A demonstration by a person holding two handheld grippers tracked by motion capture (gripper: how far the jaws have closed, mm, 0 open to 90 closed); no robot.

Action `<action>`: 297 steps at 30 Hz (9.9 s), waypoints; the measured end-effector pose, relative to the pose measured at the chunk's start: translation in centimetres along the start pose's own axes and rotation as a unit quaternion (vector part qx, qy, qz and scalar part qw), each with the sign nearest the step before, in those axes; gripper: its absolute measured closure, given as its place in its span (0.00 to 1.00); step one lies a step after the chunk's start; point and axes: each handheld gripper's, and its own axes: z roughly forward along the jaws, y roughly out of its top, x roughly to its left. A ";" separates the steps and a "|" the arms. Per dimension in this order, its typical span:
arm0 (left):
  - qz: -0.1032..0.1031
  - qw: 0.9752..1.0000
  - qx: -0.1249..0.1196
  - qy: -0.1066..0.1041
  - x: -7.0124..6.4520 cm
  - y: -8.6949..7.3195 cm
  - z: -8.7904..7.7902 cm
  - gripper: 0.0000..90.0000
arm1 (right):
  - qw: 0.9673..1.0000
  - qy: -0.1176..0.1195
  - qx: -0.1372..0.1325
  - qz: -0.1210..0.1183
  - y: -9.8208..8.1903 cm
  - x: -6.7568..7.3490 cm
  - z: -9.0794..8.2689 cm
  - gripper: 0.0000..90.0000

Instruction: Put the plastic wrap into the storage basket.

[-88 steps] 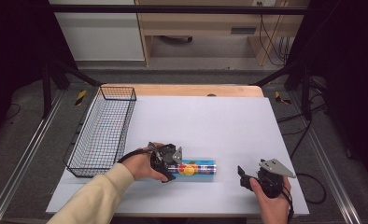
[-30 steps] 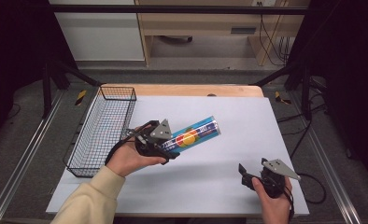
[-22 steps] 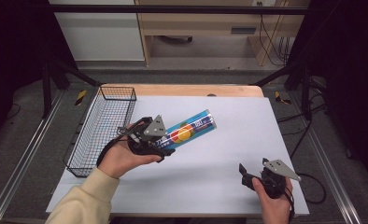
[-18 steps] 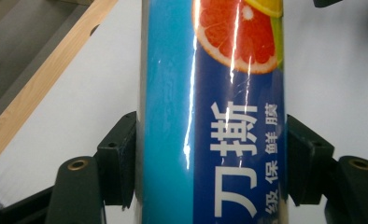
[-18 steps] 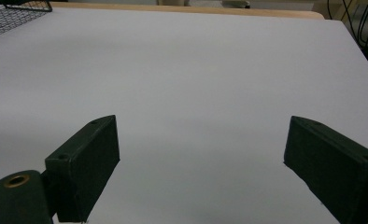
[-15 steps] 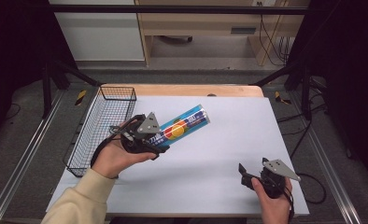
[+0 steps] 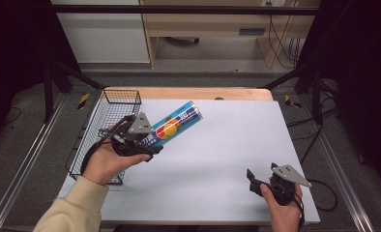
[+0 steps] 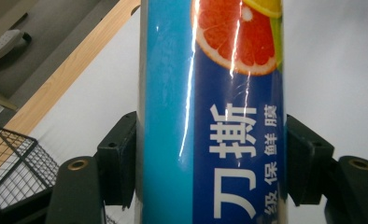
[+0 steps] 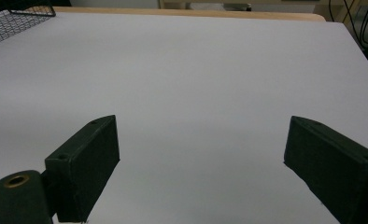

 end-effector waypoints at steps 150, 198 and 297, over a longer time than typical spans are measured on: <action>-0.181 0.958 0.142 0.169 4.8 -8.8 -2.1 0.36 | 1.000 -0.006 -0.003 0.004 0.0 -0.1 -0.2 0.12; -0.225 0.916 0.268 0.194 8.4 -9.7 2.2 0.36 | 1.000 0.008 -0.006 0.006 0.2 -0.3 -0.2 0.12; -0.120 0.985 -0.001 0.123 -1.4 -4.6 2.3 0.07 | 1.000 -0.009 -0.007 -0.015 0.3 -0.5 -0.6 0.09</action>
